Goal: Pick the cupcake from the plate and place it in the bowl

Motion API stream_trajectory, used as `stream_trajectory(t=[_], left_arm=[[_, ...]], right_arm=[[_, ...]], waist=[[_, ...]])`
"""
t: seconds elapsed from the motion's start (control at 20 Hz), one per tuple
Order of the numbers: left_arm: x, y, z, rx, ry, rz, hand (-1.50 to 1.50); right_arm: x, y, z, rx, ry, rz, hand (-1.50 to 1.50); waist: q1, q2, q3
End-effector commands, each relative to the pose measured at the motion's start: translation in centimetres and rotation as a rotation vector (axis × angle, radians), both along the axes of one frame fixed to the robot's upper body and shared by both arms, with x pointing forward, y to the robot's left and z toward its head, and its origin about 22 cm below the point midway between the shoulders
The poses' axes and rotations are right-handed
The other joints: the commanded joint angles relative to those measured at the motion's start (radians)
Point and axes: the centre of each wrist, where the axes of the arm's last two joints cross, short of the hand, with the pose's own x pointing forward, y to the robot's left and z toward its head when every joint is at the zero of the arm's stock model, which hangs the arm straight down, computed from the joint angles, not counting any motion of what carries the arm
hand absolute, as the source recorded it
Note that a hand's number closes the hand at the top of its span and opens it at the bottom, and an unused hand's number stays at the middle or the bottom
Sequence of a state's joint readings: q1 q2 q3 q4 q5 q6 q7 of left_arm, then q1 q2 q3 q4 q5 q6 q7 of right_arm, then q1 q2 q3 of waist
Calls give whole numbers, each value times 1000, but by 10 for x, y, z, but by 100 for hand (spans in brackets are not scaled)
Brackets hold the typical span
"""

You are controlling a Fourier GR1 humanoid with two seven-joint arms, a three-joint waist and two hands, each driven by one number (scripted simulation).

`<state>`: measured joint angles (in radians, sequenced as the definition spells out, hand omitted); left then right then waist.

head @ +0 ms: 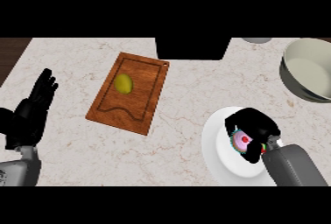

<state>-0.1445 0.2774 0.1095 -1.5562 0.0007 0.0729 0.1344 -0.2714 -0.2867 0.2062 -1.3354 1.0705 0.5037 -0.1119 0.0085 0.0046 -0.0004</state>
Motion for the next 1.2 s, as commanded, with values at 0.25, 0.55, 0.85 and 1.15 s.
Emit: stream_trajectory(t=[0.25,0.55,0.85,1.15], left_arm=[[6,-6,8,1,-14,-33,0],[2,-11,10,-3,-20,-34,0],[-2,6,1,7,2,-14,0],[2,0,7,-12,2,-1,0]], right_arm=[[72,-20,57,-11,-202,-846,150],[107,20,126,-86,-515,-999,150],[117,16,195,-7,-839,-1123,150],[123,-2,218,52,-881,-1192,150]], waist=[[45,13,1],[36,-1,0],[21,0,0],[2,-4,0]])
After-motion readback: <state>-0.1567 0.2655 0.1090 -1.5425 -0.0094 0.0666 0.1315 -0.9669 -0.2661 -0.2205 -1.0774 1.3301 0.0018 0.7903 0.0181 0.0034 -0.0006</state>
